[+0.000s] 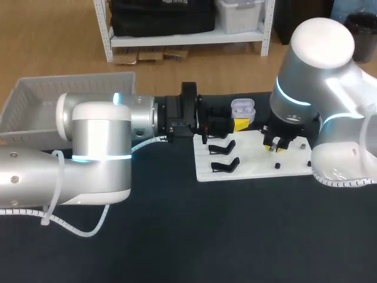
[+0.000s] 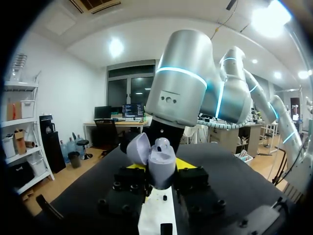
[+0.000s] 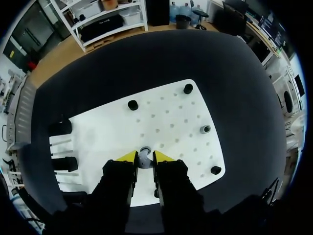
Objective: Pick up each earbud case from the left stands, insert the matching earbuds, close the lid, and place the case in the box.
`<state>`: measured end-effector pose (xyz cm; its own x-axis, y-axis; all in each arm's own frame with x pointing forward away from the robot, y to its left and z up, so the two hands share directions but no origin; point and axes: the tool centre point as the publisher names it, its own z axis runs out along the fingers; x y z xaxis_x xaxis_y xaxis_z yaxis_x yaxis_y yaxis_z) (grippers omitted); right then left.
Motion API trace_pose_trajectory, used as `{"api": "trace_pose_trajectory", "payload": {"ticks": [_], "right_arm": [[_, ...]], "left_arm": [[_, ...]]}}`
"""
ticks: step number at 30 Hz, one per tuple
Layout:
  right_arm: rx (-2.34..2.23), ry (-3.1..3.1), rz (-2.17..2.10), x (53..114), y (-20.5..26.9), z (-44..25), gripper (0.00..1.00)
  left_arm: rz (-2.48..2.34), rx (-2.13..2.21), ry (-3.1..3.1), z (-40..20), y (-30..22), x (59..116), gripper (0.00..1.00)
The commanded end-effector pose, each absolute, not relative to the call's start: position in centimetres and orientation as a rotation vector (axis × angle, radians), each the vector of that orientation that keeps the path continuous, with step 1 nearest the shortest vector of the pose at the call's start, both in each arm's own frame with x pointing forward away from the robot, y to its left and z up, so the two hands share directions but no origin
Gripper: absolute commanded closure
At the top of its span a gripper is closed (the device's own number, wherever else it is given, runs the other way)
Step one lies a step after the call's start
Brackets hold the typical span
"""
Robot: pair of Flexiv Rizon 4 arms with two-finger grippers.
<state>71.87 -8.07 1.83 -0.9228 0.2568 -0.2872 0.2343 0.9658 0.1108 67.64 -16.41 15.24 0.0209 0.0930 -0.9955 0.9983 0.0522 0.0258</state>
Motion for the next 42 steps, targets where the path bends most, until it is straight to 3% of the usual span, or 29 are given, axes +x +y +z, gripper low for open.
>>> {"api": "trace_pose_trajectory", "payload": {"ticks": [1,3,4,22,31,42], "right_arm": [[0.361,2.814,0.104,71.9,-8.0,1.8,0.87],[0.363,2.813,0.1,71.9,-8.0,1.8,0.93],[0.365,2.814,0.098,71.9,-8.0,1.8,1.0],[0.408,2.884,0.114,69.9,-10.4,8.4,1.0],[0.179,2.952,0.108,67.0,-10.8,14.5,1.0],[-0.411,3.006,0.05,63.4,-7.2,20.1,1.0]], "left_arm": [[-1.101,1.237,1.277,15.1,-16.4,67.4,1.0],[-1.101,1.237,1.277,15.1,-16.4,67.4,1.0],[-1.101,1.237,1.277,15.1,-16.4,67.4,1.0],[-1.101,1.237,1.277,15.1,-16.4,67.4,1.0],[-1.101,1.237,1.277,15.1,-16.4,67.4,1.0],[-1.101,1.237,1.277,15.1,-16.4,67.4,1.0]]}}
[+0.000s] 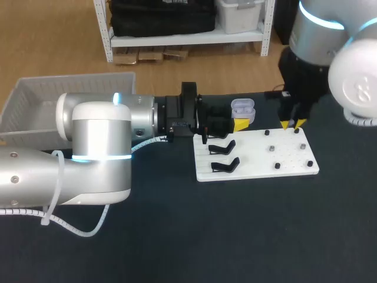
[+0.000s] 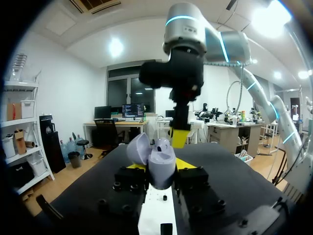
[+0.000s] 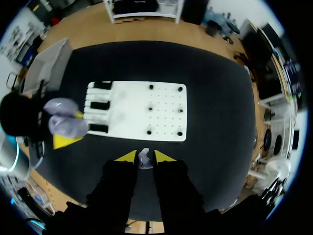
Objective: Pick up each earbud case from the left stands, insert the matching earbuds, close the lid, and place the case in the box.
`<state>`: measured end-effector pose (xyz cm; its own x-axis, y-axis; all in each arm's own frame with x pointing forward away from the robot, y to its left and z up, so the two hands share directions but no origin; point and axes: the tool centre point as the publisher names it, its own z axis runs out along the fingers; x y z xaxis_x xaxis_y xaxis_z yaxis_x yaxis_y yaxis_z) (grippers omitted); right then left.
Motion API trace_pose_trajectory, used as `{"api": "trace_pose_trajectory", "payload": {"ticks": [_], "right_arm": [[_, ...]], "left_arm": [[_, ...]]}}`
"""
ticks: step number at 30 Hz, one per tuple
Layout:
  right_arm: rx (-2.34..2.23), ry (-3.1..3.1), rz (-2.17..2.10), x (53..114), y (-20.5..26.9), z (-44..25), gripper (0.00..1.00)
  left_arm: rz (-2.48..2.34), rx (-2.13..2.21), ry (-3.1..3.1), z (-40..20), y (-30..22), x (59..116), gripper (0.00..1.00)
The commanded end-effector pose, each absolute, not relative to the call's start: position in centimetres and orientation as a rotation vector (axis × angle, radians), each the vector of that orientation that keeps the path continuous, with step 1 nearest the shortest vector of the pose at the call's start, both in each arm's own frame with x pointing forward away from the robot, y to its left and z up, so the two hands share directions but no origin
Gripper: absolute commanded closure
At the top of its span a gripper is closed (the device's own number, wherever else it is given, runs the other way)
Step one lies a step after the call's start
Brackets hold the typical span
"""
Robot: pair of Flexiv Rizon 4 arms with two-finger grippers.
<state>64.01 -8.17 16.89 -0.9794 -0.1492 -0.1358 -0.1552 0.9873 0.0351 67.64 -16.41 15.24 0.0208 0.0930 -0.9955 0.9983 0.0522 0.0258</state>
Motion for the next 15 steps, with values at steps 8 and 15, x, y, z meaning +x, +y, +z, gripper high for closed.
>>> {"api": "trace_pose_trajectory", "payload": {"ticks": [8,15], "right_arm": [[-0.651,2.975,0.09,63.2,-4.3,22.9,1.0],[-0.73,2.926,0.12,64.4,-1.8,23.4,1.0]], "left_arm": [[-1.101,1.237,1.277,15.1,-16.4,67.4,1.0],[-1.101,1.237,1.277,15.1,-16.4,67.4,1.0]]}}
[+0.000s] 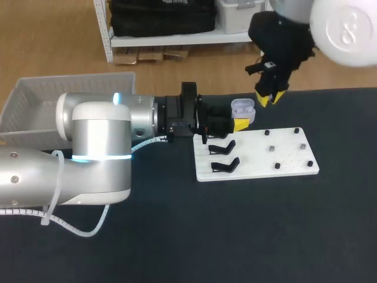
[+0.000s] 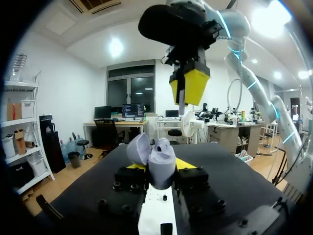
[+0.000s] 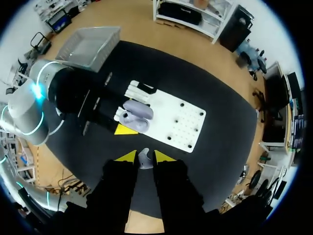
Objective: Pick up each earbud case from the left stands, insert the matching earbuds, close the lid, and place the case in the box.
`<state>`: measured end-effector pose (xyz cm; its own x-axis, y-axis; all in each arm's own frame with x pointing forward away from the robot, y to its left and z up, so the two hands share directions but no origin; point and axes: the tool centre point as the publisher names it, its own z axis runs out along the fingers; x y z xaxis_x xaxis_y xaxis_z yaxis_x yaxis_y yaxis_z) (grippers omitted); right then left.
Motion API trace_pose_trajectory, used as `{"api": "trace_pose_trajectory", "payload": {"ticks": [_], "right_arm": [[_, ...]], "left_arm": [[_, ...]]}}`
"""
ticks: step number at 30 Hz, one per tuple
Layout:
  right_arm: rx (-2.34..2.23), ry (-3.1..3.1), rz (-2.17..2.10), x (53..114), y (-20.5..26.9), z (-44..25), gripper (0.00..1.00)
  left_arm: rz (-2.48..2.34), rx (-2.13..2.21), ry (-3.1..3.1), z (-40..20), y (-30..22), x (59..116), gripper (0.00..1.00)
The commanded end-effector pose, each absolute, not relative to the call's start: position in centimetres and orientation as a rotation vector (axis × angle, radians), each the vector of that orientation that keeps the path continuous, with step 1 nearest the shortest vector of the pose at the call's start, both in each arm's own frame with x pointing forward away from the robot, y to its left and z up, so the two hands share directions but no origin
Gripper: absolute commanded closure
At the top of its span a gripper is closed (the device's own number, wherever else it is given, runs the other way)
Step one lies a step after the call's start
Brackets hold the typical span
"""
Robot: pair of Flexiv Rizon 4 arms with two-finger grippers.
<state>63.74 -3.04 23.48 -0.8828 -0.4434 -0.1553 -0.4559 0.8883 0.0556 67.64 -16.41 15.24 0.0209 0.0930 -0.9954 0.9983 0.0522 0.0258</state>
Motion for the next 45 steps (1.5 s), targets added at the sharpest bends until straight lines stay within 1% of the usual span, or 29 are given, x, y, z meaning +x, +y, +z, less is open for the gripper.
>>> {"api": "trace_pose_trajectory", "payload": {"ticks": [1,11,45], "right_arm": [[-0.747,2.928,0.127,64.5,-1.4,23.3,1.0],[-0.815,2.869,0.127,65.2,0.6,22.4,1.0],[-0.876,2.891,0.167,66.2,1.7,20.2,1.0]], "left_arm": [[-1.101,1.237,1.277,15.1,-16.4,67.4,1.0],[-1.101,1.237,1.277,15.1,-16.4,67.4,1.0],[-1.101,1.237,1.277,15.1,-16.4,67.4,1.0]]}}
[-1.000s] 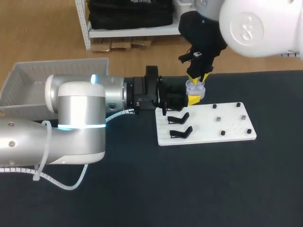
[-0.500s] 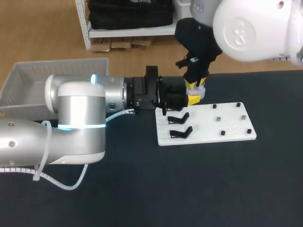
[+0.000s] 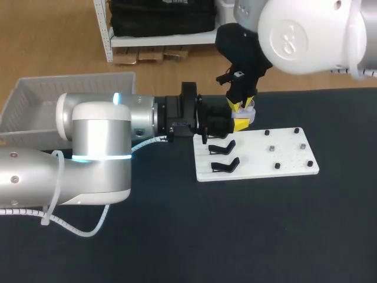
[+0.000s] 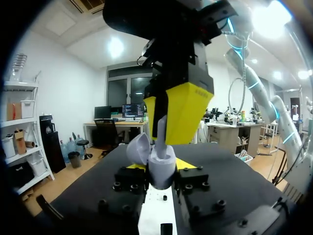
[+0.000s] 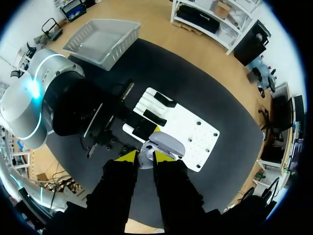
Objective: Pick up each earbud case from the left stands, insert the matching earbuds, close the lid, and place the case in the box.
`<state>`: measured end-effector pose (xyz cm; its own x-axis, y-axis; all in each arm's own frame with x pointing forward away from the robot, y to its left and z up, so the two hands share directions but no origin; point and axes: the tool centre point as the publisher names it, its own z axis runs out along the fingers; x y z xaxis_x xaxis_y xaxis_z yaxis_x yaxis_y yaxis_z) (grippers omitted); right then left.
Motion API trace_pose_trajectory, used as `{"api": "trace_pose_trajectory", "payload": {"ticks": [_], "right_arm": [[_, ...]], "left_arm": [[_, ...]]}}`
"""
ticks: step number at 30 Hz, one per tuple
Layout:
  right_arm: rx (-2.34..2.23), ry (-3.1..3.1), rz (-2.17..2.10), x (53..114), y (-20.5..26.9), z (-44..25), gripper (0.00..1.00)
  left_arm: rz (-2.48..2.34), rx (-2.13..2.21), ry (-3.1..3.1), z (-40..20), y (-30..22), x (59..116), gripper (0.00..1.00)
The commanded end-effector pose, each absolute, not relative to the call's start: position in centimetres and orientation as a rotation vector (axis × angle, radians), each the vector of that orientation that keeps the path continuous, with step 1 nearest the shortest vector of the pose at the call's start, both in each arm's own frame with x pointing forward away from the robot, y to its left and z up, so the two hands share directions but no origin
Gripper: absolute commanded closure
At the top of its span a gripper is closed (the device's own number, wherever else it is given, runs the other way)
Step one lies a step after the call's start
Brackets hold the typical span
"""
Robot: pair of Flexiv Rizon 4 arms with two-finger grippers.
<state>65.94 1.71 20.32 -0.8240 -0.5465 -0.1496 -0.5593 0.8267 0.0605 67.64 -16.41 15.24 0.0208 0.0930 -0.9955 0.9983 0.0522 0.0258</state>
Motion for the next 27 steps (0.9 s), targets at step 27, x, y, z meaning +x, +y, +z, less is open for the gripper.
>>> {"api": "trace_pose_trajectory", "payload": {"ticks": [27], "right_arm": [[-0.848,2.894,0.173,66.87,1.57,19.39,1.0]], "left_arm": [[-1.101,1.237,1.277,15.05,-16.42,67.45,1.0]]}}
